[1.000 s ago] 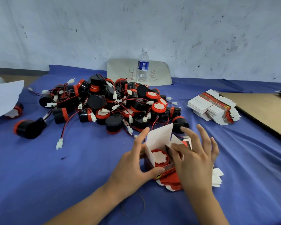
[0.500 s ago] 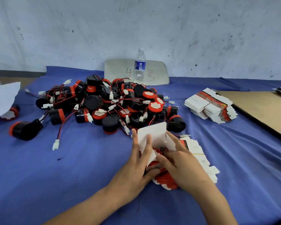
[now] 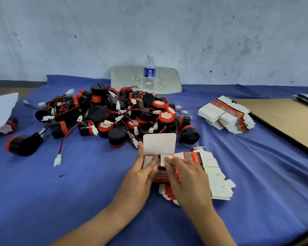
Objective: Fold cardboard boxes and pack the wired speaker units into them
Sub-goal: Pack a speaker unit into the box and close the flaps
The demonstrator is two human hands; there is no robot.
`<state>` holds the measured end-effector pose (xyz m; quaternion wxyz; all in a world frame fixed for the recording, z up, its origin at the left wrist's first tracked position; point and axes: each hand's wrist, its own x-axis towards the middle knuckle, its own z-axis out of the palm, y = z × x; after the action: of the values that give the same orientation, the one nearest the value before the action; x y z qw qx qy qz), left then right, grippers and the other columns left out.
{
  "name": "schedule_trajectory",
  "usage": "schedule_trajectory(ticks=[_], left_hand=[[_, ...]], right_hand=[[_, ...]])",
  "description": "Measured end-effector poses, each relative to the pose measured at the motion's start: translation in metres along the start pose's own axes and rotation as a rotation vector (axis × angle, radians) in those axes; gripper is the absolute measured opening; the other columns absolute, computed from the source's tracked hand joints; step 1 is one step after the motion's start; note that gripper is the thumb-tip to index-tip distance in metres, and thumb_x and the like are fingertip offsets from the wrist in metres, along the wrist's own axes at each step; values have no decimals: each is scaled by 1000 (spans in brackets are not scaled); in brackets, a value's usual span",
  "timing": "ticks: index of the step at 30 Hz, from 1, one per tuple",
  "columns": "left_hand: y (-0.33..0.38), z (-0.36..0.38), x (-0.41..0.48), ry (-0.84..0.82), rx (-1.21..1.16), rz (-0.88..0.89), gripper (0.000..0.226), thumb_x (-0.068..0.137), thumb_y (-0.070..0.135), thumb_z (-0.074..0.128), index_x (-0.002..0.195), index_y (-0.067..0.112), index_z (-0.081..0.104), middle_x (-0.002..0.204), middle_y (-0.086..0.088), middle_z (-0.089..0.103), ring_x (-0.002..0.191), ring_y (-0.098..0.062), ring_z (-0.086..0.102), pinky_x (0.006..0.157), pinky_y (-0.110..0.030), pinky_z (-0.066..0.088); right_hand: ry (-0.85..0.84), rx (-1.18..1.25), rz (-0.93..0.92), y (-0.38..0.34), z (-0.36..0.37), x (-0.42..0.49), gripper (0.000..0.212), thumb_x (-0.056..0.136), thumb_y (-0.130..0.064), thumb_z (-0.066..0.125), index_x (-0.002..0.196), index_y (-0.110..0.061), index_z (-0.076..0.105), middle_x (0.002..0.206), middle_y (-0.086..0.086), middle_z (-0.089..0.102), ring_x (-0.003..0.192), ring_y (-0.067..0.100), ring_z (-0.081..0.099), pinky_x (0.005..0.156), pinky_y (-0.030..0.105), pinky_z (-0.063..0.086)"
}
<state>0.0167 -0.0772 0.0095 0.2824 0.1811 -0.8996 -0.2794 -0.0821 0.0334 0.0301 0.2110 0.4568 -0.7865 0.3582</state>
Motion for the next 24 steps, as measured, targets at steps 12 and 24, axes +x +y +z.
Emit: schedule_trajectory(ticks=[12,24], left_hand=[[-4,5,2,131,157,335,39,78,13,69,116,4,69,120,-11,67,116,-25,62,96,-53,47],[-6,-3,7,-60,-163,428,34,82,21,75,115,13,69,132,6,58,130,-1,47,116,-28,25]], right_hand=[[-68,555,156,5,-2,8,10,87,-26,63,79,-31,60,125,-13,51,119,2,49,98,18,39],[-20,634,193,-1,-12,12,18,82,-13,64,83,-30,70,84,-15,69,86,7,65,75,15,46]])
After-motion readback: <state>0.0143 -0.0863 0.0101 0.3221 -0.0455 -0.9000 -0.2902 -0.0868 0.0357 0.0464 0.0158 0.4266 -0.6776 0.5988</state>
